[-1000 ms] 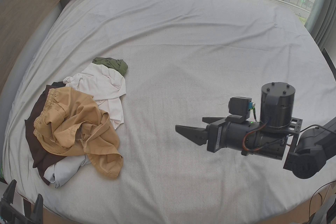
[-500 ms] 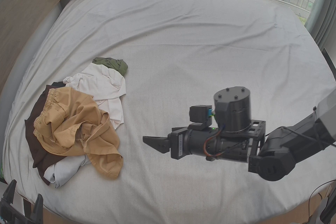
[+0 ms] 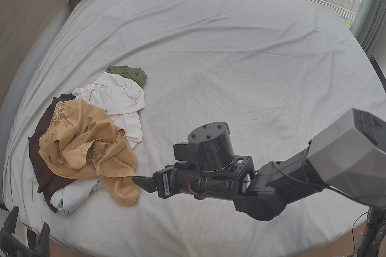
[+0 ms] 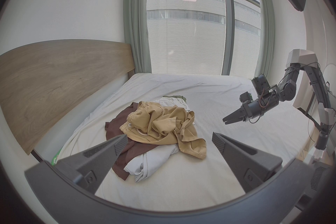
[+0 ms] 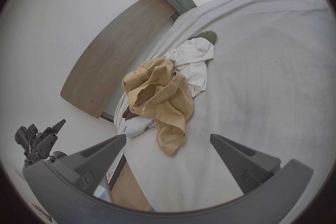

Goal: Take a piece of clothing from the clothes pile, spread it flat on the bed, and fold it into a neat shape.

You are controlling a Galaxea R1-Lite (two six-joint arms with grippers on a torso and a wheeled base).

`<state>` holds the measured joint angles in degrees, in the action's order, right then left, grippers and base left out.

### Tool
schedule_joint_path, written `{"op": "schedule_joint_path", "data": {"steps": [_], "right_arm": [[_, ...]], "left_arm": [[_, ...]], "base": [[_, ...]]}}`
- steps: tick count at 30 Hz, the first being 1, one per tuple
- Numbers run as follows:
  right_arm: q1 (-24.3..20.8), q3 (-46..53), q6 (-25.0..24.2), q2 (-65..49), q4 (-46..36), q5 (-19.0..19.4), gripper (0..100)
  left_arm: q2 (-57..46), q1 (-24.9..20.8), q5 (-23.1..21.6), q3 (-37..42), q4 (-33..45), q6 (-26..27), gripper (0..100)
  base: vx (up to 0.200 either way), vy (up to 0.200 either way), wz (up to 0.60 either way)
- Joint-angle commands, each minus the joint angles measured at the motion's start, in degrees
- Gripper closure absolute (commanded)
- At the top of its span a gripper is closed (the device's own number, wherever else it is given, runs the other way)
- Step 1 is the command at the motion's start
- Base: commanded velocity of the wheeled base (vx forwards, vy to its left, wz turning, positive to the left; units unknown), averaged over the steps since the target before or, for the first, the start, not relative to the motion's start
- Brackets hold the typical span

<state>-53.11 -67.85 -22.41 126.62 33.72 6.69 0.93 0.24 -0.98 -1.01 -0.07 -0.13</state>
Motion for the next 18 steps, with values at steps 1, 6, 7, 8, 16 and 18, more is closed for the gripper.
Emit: {"op": "schedule_joint_path", "data": {"steps": [1, 6, 7, 8, 16, 18], "right_arm": [[-1.4, -3.3, -0.5, 4.4, -1.6, -0.1, 0], [-1.7, -5.6, -1.0, 7.5, -2.7, -0.3, 0], [-1.7, -6.4, -1.6, 8.0, -3.5, -0.3, 0], [-1.7, -7.3, -2.5, 8.5, -4.2, -0.3, 0], [-2.3, -13.2, -3.8, 12.2, -7.4, -0.4, 0], [-2.4, -15.2, -3.8, 13.4, -8.9, -0.5, 0]], "left_arm": [[-0.9, 0.0, 0.0, 1.0, 0.0, 0.0, 0], [-0.9, 0.0, 0.0, 1.0, 0.0, -0.2, 0], [-0.9, 0.0, 0.0, 1.0, 0.0, -0.2, 0], [-0.9, 0.0, 0.0, 1.0, 0.0, -0.2, 0], [-0.9, 0.0, 0.0, 1.0, 0.0, -0.2, 0], [-0.9, 0.0, 0.0, 1.0, 0.0, -0.2, 0]], "base": [[0.000, 0.000, 0.00], [0.000, 0.000, 0.00], [0.000, 0.000, 0.00], [0.000, 0.000, 0.00], [0.000, 0.000, 0.00], [0.000, 0.000, 0.00]]}}
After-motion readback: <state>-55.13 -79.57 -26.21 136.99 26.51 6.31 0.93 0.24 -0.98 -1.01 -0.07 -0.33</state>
